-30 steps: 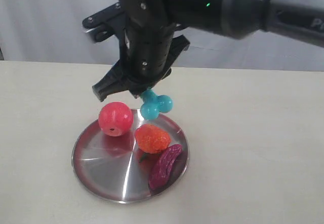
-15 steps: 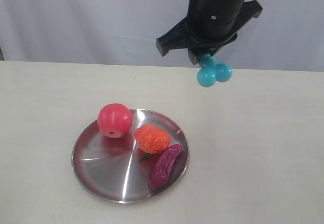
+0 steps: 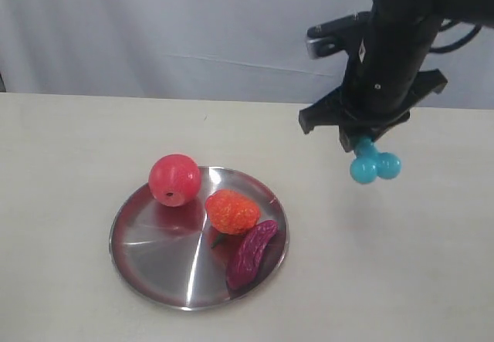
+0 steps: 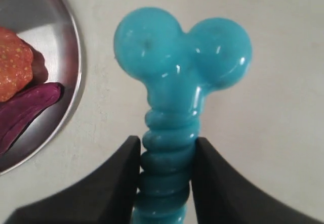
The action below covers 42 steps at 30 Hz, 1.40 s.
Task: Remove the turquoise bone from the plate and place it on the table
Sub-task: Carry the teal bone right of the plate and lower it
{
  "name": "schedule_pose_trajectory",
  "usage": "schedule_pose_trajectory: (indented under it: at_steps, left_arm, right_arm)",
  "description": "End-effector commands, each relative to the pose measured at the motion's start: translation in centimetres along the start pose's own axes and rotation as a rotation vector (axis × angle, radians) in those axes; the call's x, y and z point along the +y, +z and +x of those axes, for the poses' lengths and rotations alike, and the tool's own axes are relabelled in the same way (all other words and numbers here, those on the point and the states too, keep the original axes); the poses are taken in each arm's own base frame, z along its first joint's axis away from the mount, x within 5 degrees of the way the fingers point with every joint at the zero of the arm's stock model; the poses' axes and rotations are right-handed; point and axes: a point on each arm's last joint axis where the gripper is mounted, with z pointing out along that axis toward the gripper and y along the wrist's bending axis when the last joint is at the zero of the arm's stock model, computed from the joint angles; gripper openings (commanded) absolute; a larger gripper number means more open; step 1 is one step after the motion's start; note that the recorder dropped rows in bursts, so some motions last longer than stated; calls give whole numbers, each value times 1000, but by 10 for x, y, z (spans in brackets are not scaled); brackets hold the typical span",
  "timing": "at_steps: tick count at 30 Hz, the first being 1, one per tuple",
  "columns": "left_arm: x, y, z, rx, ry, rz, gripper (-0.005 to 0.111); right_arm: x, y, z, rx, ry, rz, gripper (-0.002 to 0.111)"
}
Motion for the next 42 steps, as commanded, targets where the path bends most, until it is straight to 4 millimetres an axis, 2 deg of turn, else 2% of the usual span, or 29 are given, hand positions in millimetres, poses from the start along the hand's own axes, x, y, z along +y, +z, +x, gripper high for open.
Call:
schedule_pose_trajectory:
  at_steps: [1, 8, 16, 24, 30, 42]
  left_arm:
    - [0, 0, 1, 1, 2, 7, 0]
    - [0, 0, 1, 1, 2, 7, 0]
    - [0, 0, 1, 1, 2, 7, 0]
    - [0, 0, 1, 1, 2, 7, 0]
    - [0, 0, 1, 1, 2, 7, 0]
    - [0, 0, 1, 1, 2, 7, 0]
  right_arm:
    - [4, 27, 13, -35, -2, -45, 0]
    - [9, 54, 28, -7, -10, -56, 0]
    - [19, 96, 35, 95, -7, -71, 0]
    - [25, 125, 39, 151, -21, -69, 0]
    - [27, 135, 42, 177, -25, -67, 0]
    - [28, 136, 40, 162, -15, -76, 0]
